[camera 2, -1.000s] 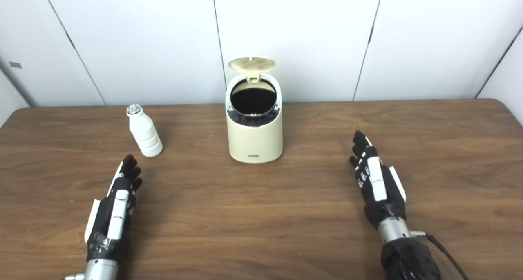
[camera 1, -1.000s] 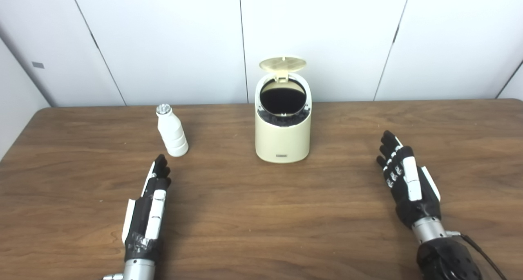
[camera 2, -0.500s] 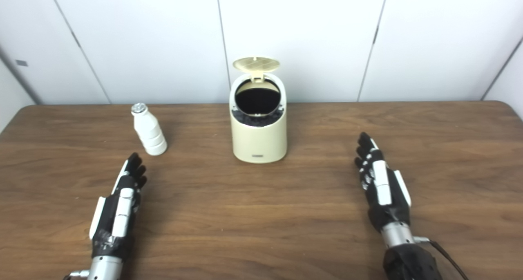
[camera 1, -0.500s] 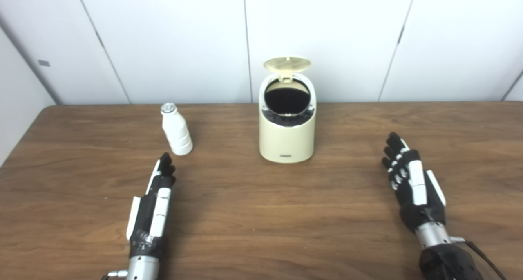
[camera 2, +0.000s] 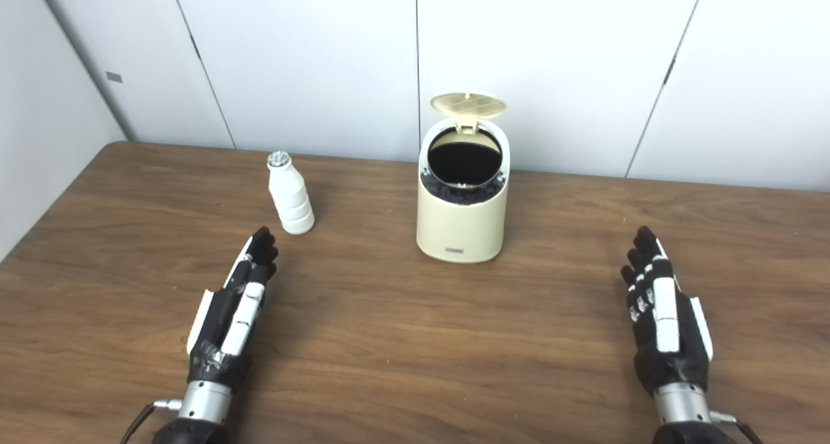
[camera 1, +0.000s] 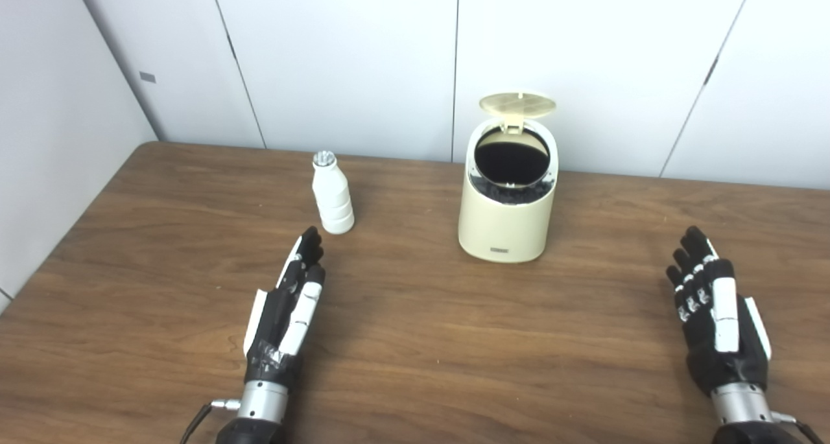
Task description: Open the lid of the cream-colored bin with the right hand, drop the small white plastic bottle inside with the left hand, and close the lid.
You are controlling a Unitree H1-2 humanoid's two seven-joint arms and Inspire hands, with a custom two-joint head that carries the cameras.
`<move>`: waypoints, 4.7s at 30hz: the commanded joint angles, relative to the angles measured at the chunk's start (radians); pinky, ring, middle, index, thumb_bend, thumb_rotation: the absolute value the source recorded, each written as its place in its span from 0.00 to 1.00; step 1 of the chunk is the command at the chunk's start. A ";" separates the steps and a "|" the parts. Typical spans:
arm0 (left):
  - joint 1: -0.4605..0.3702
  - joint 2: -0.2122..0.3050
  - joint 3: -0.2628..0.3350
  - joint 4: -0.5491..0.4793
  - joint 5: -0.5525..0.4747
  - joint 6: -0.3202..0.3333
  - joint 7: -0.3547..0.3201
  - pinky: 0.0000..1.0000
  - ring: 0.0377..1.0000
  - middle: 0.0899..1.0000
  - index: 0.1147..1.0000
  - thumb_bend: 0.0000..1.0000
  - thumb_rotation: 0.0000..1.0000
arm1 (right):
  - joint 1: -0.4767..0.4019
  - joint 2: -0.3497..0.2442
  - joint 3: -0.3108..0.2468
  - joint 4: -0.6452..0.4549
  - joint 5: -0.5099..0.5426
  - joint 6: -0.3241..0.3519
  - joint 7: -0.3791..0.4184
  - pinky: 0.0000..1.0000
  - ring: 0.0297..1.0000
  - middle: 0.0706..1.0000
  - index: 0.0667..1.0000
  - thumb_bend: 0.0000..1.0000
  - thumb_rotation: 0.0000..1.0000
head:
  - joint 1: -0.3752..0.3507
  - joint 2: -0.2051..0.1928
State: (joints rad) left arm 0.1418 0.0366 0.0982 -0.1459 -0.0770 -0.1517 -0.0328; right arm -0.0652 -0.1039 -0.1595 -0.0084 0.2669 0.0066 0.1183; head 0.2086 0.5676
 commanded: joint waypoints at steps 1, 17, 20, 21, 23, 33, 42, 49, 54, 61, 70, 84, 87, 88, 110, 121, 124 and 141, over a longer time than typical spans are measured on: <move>0.036 -0.009 -0.004 0.019 0.014 -0.005 0.013 1.00 0.98 0.97 0.99 0.58 0.69 | 0.011 -0.002 0.002 -0.023 0.000 -0.013 0.002 1.00 1.00 0.98 0.94 0.63 0.86 | -0.006 0.001; -0.088 0.053 0.024 -0.162 0.309 0.223 0.114 0.93 0.92 0.93 0.95 0.86 0.34 | 0.018 -0.009 0.000 -0.063 0.006 0.018 0.002 1.00 0.99 0.98 0.93 0.62 0.87 | -0.026 0.009; -0.125 0.080 0.027 -0.163 0.321 0.256 0.107 0.98 0.95 0.94 0.96 0.92 0.33 | 0.019 -0.011 0.002 -0.067 0.006 0.024 0.003 1.00 1.00 0.99 0.94 0.63 0.88 | -0.028 0.011; -0.136 0.089 0.025 -0.169 0.336 0.274 0.106 0.98 0.95 0.94 0.97 0.92 0.34 | 0.018 -0.012 0.002 -0.067 0.007 0.026 0.004 1.00 1.00 0.99 0.94 0.63 0.88 | -0.029 0.012; -0.158 0.105 0.023 -0.181 0.364 0.322 0.102 0.99 0.96 0.94 0.97 0.92 0.34 | 0.016 -0.014 0.002 -0.064 0.008 0.023 0.006 1.00 1.00 0.99 0.94 0.62 0.89 | -0.031 0.015; -0.275 0.209 0.003 -0.150 0.478 0.466 0.065 0.88 0.93 0.94 0.96 0.92 0.36 | 0.005 -0.012 0.007 -0.059 0.004 0.034 -0.003 1.00 1.00 0.98 0.93 0.65 0.87 | -0.030 0.018; -0.397 0.285 -0.038 0.026 0.529 0.489 0.060 0.83 0.92 0.94 0.94 0.95 0.39 | 0.006 -0.019 0.018 -0.053 -0.039 0.015 -0.007 1.00 0.98 0.96 0.92 0.63 0.89 | -0.036 0.023; -0.472 0.310 -0.064 0.144 0.524 0.432 0.078 0.84 0.90 0.91 0.91 0.95 0.34 | 0.003 -0.020 0.016 -0.055 -0.030 0.018 0.003 1.00 0.98 0.97 0.94 0.62 0.88 | -0.037 0.026; -0.504 0.327 -0.094 0.176 0.536 0.444 0.063 0.83 0.91 0.90 0.91 0.96 0.33 | 0.001 -0.021 0.022 -0.057 -0.041 0.014 0.004 1.00 0.98 0.96 0.94 0.61 0.89 | -0.043 0.031; -0.531 0.351 -0.130 0.209 0.559 0.435 0.063 0.81 0.88 0.86 0.87 0.96 0.30 | -0.002 -0.022 0.025 -0.052 -0.050 0.009 0.000 1.00 0.98 0.96 0.95 0.61 0.90 | -0.048 0.033; -0.540 0.355 -0.154 0.207 0.567 0.430 0.064 0.79 0.87 0.85 0.83 0.94 0.27 | -0.005 -0.017 0.022 -0.055 -0.038 0.022 -0.001 1.00 0.98 0.96 0.94 0.60 0.90 | -0.051 0.036; -0.547 0.362 -0.161 0.246 0.565 0.395 0.071 0.74 0.81 0.80 0.79 0.90 0.24 | -0.001 -0.017 0.022 -0.066 -0.039 0.026 -0.005 1.00 0.98 0.96 0.94 0.59 0.90 | -0.059 0.043; -0.552 0.360 -0.162 0.255 0.566 0.385 0.072 0.72 0.79 0.79 0.78 0.90 0.24 | -0.004 -0.016 0.022 -0.066 -0.038 0.025 -0.006 1.00 0.98 0.95 0.94 0.60 0.90 | -0.059 0.044; -0.553 0.359 -0.162 0.260 0.567 0.380 0.073 0.72 0.79 0.79 0.78 0.90 0.24 | -0.005 -0.016 0.023 -0.067 -0.040 0.025 -0.007 1.00 0.98 0.95 0.94 0.59 0.90 | -0.059 0.044; -0.563 0.335 -0.158 0.290 0.538 0.361 0.076 0.60 0.69 0.77 0.77 0.87 0.24 | 0.001 -0.019 0.022 -0.075 -0.040 0.025 -0.007 0.99 0.97 0.95 0.94 0.59 0.89 | -0.063 0.055; -0.558 0.328 -0.147 0.298 0.532 0.332 0.092 0.56 0.65 0.74 0.74 0.83 0.20 | 0.003 -0.021 0.019 -0.078 -0.036 0.026 -0.004 0.98 0.98 0.95 0.94 0.58 0.90 | -0.061 0.056; -0.560 0.327 -0.146 0.303 0.532 0.327 0.096 0.55 0.63 0.72 0.73 0.82 0.18 | 0.002 -0.023 0.019 -0.076 -0.038 0.022 -0.003 0.97 0.98 0.94 0.93 0.58 0.90 | -0.063 0.057; -0.560 0.285 -0.099 0.366 0.486 0.157 0.188 0.43 0.44 0.45 0.41 0.50 0.00 | 0.004 -0.040 0.015 -0.077 -0.034 0.030 0.005 0.98 0.97 0.94 0.92 0.56 0.93 | -0.065 0.064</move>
State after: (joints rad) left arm -0.3706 0.3105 -0.0130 0.2357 0.4136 0.0414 0.1229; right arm -0.0447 -0.1282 -0.1377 -0.0571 0.2269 0.0506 0.1183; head 0.1427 0.6305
